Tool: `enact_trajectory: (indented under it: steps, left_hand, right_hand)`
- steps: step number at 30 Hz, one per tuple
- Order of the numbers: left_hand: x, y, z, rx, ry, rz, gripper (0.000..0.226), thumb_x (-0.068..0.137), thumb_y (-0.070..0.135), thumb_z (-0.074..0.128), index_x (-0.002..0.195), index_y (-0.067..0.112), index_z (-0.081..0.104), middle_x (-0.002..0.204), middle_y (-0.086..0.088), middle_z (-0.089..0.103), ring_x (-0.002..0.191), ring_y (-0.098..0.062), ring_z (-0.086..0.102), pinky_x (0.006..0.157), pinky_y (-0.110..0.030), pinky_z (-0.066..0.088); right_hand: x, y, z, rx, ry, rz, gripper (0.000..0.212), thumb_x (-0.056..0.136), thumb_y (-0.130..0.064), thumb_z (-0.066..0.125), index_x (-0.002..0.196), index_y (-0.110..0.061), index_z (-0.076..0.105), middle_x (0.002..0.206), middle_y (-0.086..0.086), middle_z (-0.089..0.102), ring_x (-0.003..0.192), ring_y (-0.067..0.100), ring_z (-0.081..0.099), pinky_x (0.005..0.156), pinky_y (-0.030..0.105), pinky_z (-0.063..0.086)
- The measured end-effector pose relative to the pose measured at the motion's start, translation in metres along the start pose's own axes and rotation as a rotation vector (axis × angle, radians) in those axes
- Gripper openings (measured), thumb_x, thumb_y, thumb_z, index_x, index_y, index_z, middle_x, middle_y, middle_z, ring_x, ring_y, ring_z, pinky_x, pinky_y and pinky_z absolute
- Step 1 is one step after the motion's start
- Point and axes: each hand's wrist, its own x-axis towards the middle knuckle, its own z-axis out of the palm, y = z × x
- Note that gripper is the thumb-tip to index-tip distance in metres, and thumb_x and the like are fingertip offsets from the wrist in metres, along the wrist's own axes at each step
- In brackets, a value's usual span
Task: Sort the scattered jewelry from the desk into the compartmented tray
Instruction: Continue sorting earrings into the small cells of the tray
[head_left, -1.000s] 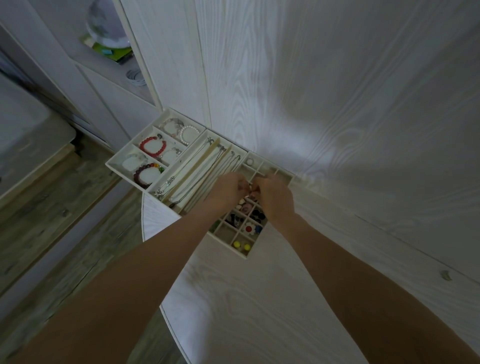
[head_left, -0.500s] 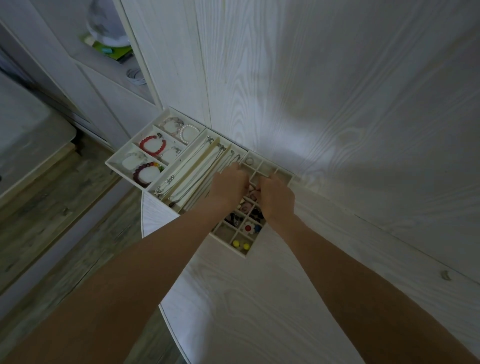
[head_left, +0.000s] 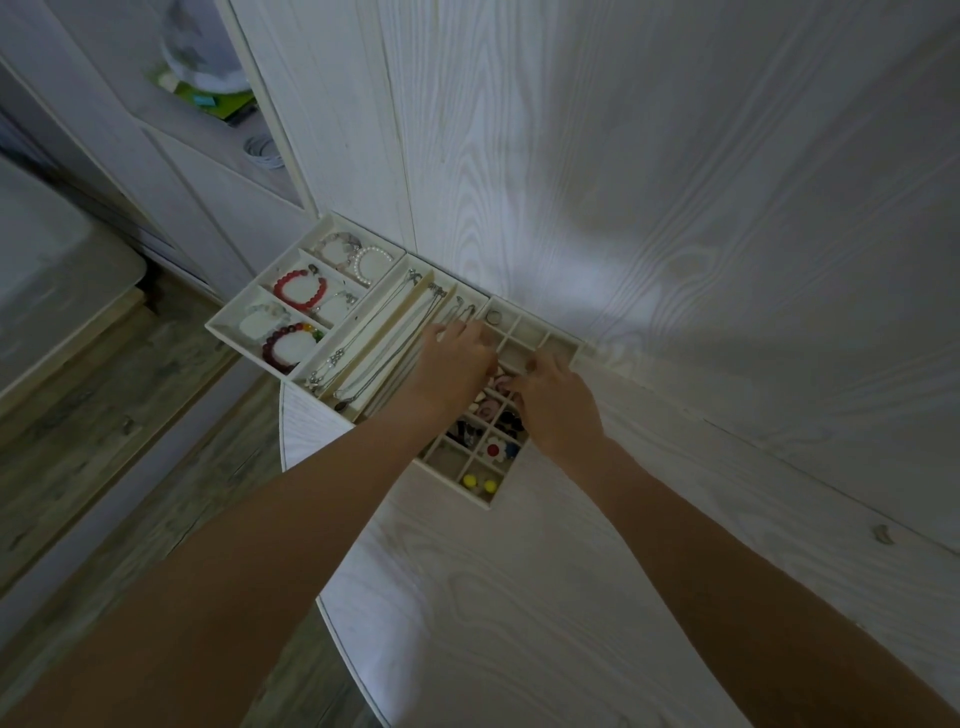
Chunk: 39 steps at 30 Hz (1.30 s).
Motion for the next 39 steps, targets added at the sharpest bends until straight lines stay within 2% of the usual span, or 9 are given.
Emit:
enact_trajectory:
  steps: [4,7,10,12,15,18,26,33,39]
  left_hand:
    - [-0.006,-0.005,-0.004,0.033,0.055,0.084,0.017,0.063,0.009,0.079,0.078,0.016,0.074,0.099,-0.008,0.067,0.093,-0.027,0.064,0.089,-0.045,0.045]
    - [-0.015,-0.011,-0.002,0.059,0.050,0.136,0.022,0.064,0.010,0.078,0.083,0.020,0.075,0.107,-0.006,0.065,0.099,-0.024,0.062,0.092,-0.046,0.044]
    - [-0.025,-0.017,0.002,0.092,0.015,0.173,0.037,0.057,0.010,0.082,0.090,0.025,0.074,0.114,-0.007,0.064,0.102,-0.026,0.062,0.090,-0.049,0.045]
    - [-0.028,-0.019,0.003,0.123,-0.037,0.176,0.047,0.057,0.015,0.083,0.101,0.027,0.071,0.125,-0.007,0.059,0.114,-0.026,0.057,0.096,-0.051,0.041]
    - [-0.031,-0.020,0.005,0.176,-0.124,0.178,0.055,0.083,0.022,0.063,0.135,0.030,0.047,0.153,-0.004,0.026,0.142,-0.020,0.021,0.114,-0.049,0.013]
    - [-0.031,-0.021,0.003,0.191,-0.198,0.148,0.058,0.090,0.022,0.053,0.144,0.029,0.032,0.157,-0.002,0.011,0.145,-0.017,0.004,0.116,-0.046,0.002]
    - [-0.030,-0.013,-0.002,0.085,-0.269,0.071,0.056,0.093,0.020,0.051,0.145,0.027,0.031,0.157,-0.001,0.012,0.146,-0.016,0.002,0.116,-0.044,0.000]
    - [-0.033,-0.010,-0.006,0.061,-0.294,0.087,0.064,0.086,0.020,0.054,0.144,0.032,0.030,0.157,0.002,0.013,0.146,-0.016,0.001,0.115,-0.048,-0.003]
    - [-0.033,-0.008,-0.010,-0.046,-0.322,0.034,0.061,0.087,0.014,0.053,0.144,0.027,0.034,0.156,0.001,0.016,0.145,-0.018,0.006,0.116,-0.046,-0.001]
  right_hand:
    - [-0.004,0.001,-0.004,-0.064,-0.018,-0.020,0.034,0.095,-0.012,0.046,0.126,-0.019,0.058,0.127,0.009,0.043,0.118,0.022,0.041,0.090,0.031,0.038]
    - [-0.005,-0.001,-0.008,-0.066,-0.016,-0.025,0.033,0.094,-0.011,0.045,0.124,-0.014,0.059,0.130,0.011,0.043,0.120,0.024,0.041,0.092,0.032,0.036]
    - [-0.006,-0.003,-0.011,-0.060,-0.032,-0.028,0.033,0.093,-0.008,0.045,0.122,-0.012,0.059,0.131,0.011,0.042,0.121,0.024,0.040,0.092,0.032,0.035]
    - [-0.006,-0.004,-0.011,-0.053,-0.030,-0.028,0.034,0.094,-0.009,0.044,0.125,-0.013,0.058,0.132,0.010,0.040,0.122,0.024,0.039,0.093,0.031,0.036]
    - [-0.008,-0.005,-0.010,-0.039,-0.056,-0.018,0.036,0.094,-0.008,0.046,0.128,-0.014,0.056,0.133,0.012,0.039,0.125,0.026,0.037,0.094,0.033,0.038]
    - [-0.012,-0.007,-0.007,-0.057,-0.089,0.017,0.039,0.092,-0.009,0.048,0.131,-0.015,0.051,0.136,0.013,0.036,0.129,0.027,0.032,0.095,0.033,0.039]
    - [-0.016,-0.009,-0.004,-0.127,-0.096,0.040,0.049,0.090,-0.011,0.052,0.136,-0.020,0.040,0.141,0.015,0.028,0.131,0.031,0.026,0.095,0.037,0.037]
    - [-0.013,-0.010,-0.002,-0.145,-0.097,0.056,0.050,0.091,-0.013,0.051,0.139,-0.024,0.039,0.142,0.015,0.028,0.132,0.030,0.026,0.096,0.038,0.036]
    - [-0.019,-0.017,0.000,0.013,-0.095,0.137,0.049,0.092,-0.011,0.047,0.139,-0.021,0.038,0.141,0.012,0.029,0.131,0.028,0.027,0.096,0.036,0.038]
